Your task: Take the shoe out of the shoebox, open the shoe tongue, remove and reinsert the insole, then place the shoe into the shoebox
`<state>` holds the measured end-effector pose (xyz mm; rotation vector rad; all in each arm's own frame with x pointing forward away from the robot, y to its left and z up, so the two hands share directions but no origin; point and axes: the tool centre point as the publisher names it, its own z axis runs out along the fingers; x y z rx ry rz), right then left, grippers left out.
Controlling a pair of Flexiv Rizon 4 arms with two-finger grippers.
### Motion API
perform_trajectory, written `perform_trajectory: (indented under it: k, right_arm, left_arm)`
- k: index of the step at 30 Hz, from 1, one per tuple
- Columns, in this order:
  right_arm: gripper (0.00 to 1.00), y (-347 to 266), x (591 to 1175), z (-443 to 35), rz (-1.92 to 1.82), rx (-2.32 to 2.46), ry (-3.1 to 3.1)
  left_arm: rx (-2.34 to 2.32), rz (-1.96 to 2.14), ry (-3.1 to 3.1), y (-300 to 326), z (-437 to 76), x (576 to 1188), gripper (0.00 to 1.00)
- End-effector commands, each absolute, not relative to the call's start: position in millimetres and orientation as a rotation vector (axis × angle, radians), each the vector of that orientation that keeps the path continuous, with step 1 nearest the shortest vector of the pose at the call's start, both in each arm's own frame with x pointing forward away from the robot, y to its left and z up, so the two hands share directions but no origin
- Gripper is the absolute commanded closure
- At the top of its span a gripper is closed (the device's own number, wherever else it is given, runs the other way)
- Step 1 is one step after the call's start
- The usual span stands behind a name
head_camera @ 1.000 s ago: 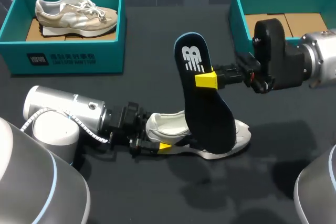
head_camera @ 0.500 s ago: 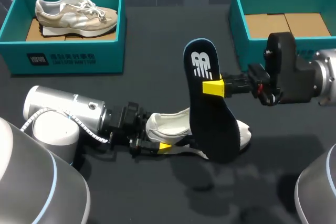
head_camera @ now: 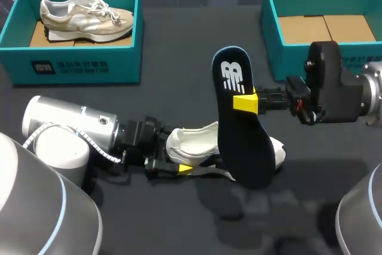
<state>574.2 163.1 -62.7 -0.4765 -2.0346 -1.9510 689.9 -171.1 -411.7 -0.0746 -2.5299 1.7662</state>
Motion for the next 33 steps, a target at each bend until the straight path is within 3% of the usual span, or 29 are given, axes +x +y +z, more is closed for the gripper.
perform_trajectory:
  k: [1, 13, 33]
  right_arm:
    - [1.0, 164, 572, -63, -1.953, -0.482, -2.036]
    - [1.0, 164, 572, -63, -1.953, -0.482, -2.036]
    - [1.0, 164, 572, -63, -1.953, -0.482, -2.036]
  left_arm:
    - [-0.061, 1.709, -2.585, -166, -402, 687, 0.0]
    - [-0.134, 1.276, -2.877, -140, -392, 696, 0.0]
    - [-0.233, 1.159, -3.016, -132, -381, 693, 0.0]
